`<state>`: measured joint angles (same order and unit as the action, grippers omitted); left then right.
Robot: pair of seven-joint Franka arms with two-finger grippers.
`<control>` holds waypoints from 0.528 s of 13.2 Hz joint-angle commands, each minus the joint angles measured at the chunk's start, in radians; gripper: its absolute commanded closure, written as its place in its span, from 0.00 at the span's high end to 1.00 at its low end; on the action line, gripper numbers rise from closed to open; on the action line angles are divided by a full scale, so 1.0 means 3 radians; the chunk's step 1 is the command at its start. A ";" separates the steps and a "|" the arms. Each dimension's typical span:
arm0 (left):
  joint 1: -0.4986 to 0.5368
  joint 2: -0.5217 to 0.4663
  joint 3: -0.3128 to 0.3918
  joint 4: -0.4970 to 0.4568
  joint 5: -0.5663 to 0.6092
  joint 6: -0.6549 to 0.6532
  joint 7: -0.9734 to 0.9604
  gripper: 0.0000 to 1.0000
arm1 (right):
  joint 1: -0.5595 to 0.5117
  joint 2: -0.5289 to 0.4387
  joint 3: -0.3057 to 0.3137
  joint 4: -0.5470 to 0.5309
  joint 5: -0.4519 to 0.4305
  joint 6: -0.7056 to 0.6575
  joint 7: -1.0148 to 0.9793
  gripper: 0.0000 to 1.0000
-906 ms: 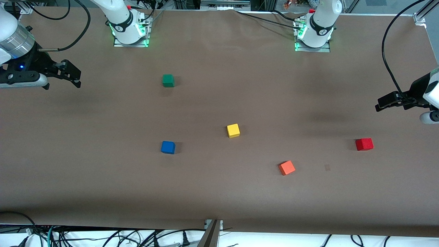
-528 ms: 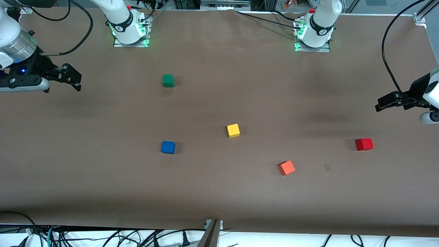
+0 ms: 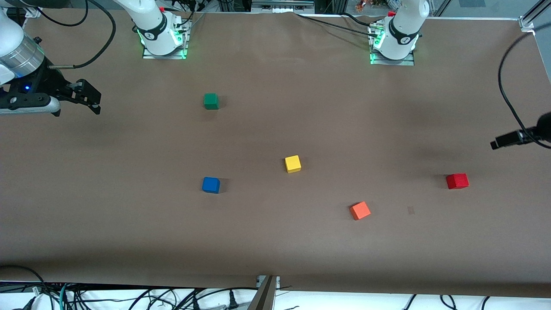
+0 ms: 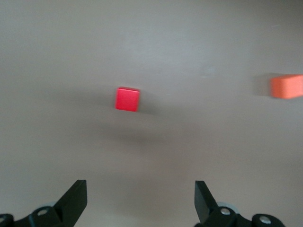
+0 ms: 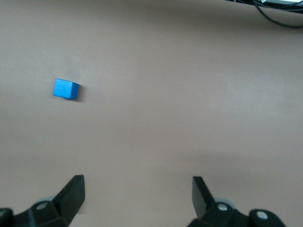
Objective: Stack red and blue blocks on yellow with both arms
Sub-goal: 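Move the left gripper down toward the red cube, then close the left gripper on the red cube while the right gripper advances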
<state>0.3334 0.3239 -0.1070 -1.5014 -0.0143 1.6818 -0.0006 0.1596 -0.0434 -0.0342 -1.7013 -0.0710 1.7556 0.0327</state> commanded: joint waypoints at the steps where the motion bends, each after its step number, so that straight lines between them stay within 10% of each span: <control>1: 0.0019 0.0545 -0.0042 0.0127 0.0119 0.0263 0.0089 1.00 | -0.0010 0.0001 0.0022 0.0047 -0.0044 -0.0043 -0.0032 1.00; 7: 0.0024 0.1073 -0.0042 -0.0062 0.0267 0.0963 0.0421 1.00 | -0.0005 0.0139 0.0032 -0.0025 -0.0039 0.0120 0.0003 1.00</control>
<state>0.3389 0.6354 -0.1189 -1.5018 0.0334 1.9188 0.0928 0.1597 -0.0247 -0.0328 -1.7052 -0.0713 1.7612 0.0326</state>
